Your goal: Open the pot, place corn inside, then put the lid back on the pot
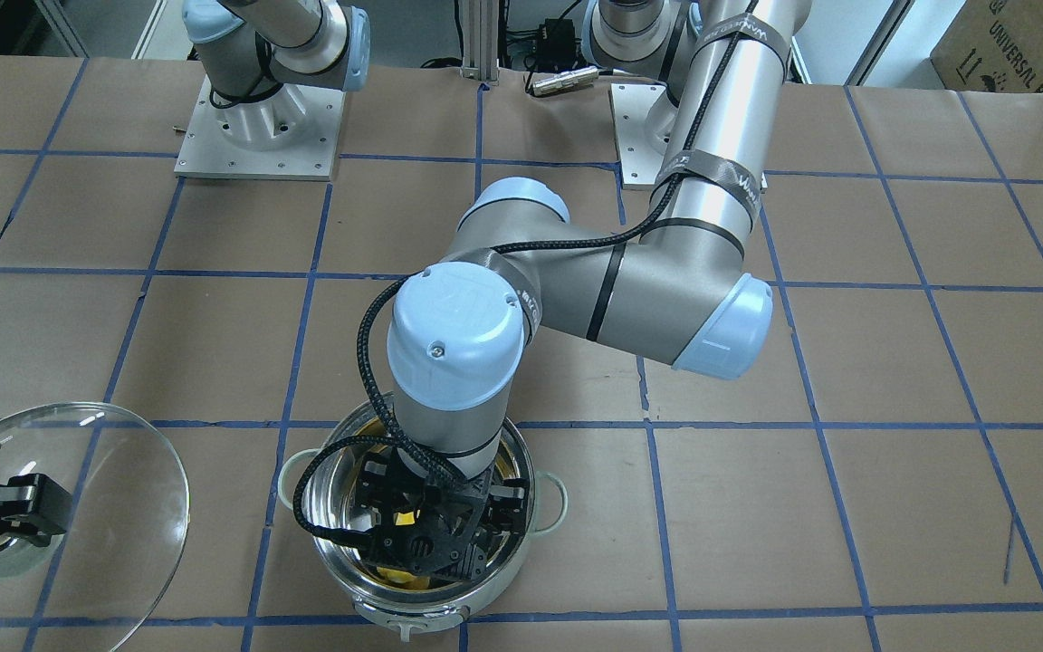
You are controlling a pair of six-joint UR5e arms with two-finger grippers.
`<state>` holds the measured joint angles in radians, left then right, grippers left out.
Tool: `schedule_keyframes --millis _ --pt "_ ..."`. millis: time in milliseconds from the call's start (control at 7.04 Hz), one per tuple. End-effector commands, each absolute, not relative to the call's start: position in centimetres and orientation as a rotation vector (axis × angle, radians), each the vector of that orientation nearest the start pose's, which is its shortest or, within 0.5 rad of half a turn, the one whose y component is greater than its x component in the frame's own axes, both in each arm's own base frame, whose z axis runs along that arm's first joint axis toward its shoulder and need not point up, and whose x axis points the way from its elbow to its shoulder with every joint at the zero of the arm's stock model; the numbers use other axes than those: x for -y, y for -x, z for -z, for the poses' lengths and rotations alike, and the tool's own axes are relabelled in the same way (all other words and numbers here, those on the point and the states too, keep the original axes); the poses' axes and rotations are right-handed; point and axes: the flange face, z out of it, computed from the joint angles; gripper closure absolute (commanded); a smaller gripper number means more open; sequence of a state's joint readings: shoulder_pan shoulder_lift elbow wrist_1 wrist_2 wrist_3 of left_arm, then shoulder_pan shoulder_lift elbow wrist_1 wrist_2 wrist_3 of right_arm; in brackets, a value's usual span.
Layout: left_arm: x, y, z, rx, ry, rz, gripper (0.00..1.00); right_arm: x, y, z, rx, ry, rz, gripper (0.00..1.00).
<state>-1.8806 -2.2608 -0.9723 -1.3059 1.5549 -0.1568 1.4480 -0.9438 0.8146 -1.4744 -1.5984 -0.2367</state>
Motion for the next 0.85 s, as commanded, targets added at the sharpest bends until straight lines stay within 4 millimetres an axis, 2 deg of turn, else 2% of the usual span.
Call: schedule_keyframes --millis 0,142,284,568,710 --pt "68.4 28.7 -43.0 -3.157 -0.226 0.168 0.0 75.1 -9.3 -46.2 -3.174 0.271 0.093 0.88" --pt "66.3 24.0 -45.6 -3.153 -0.159 0.098 0.0 75.0 -13.3 -45.4 -3.171 0.269 0.1 0.88" --pt "64.5 19.4 -46.7 -3.152 -0.081 0.077 0.0 74.8 -16.2 -44.5 -3.17 0.235 0.086 0.88" --pt "58.6 12.3 -46.8 -3.147 0.007 0.027 0.0 73.5 -23.1 -43.1 -3.173 0.176 0.086 0.88" --pt "56.5 10.3 -46.6 -3.143 0.038 0.005 0.0 73.0 -26.1 -41.8 -3.178 0.157 0.068 0.88"
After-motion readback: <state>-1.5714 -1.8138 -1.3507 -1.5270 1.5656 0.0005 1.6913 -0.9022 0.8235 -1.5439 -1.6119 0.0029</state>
